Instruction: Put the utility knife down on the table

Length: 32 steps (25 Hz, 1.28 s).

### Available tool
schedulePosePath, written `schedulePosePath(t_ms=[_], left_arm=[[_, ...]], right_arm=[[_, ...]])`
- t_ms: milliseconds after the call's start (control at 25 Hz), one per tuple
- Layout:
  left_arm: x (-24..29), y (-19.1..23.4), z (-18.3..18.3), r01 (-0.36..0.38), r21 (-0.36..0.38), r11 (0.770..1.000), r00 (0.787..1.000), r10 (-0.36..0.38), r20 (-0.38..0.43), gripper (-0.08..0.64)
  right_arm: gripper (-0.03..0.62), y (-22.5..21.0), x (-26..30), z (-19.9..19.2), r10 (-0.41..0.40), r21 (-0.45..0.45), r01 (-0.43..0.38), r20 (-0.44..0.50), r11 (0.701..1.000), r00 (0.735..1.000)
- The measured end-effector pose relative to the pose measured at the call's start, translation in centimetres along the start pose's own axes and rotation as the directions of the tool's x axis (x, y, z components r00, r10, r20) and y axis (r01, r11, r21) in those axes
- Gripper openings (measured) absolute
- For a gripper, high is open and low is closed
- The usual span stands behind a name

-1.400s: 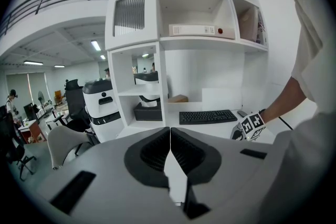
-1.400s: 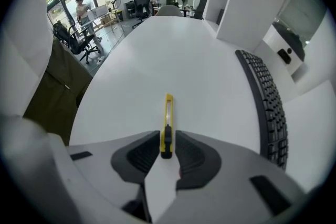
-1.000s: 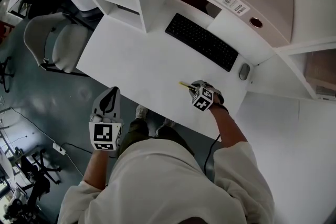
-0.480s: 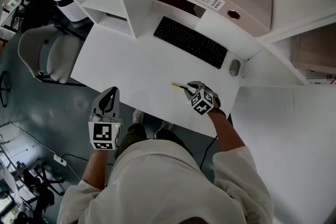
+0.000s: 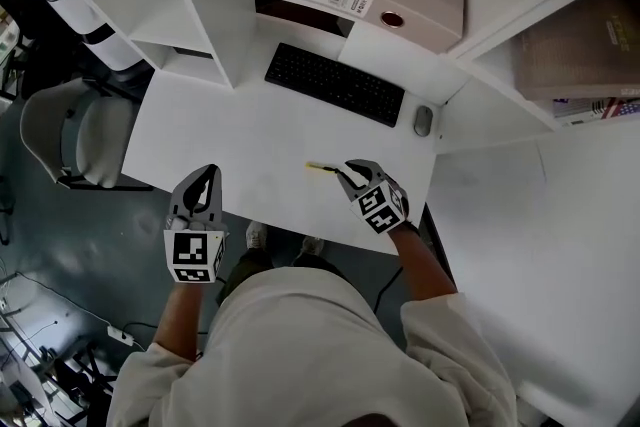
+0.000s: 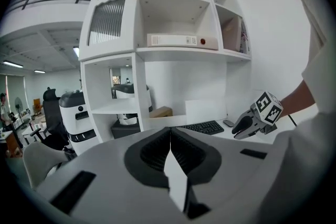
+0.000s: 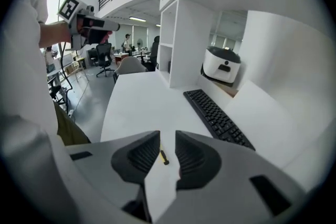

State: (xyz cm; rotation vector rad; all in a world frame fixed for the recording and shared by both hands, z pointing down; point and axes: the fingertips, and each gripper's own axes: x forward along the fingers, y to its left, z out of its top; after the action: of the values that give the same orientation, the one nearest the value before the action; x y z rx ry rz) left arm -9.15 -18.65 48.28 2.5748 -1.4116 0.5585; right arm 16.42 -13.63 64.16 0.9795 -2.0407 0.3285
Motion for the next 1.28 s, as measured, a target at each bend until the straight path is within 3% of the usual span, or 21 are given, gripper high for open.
schedulePosePath(t_ms=[200,520,880,1280], left_arm=[[0.9,-0.8,0.8,0.043,0.015,0.999,0.999,-0.043,0.019,0.006],[1.9,-2.4,2.0,0.116,0.039,0.992,0.992,-0.118,0.035,0.006],[2.7,-4.5,2.5,0.197,0.061,0.979,0.979,-0.199,0.035,0.006],[2.7,-7.0,2.8,0.269,0.086,0.959,0.962,-0.272,0.035,0.006]], right_arm=[[0.092,-0.6,-3.1,1.1,-0.086,0.097,0.079,0.074,0.992,0.993],[0.087,-0.9,-8.8,1.7,-0.221,0.263,0.178,0.143,0.948,0.965],[0.084,-1.0,-14.3,2.0,-0.385,0.404,0.275,0.220,0.872,0.896],[0.058,0.1,-20.2,0.6,-0.558,0.529,0.372,0.246,0.763,0.793]])
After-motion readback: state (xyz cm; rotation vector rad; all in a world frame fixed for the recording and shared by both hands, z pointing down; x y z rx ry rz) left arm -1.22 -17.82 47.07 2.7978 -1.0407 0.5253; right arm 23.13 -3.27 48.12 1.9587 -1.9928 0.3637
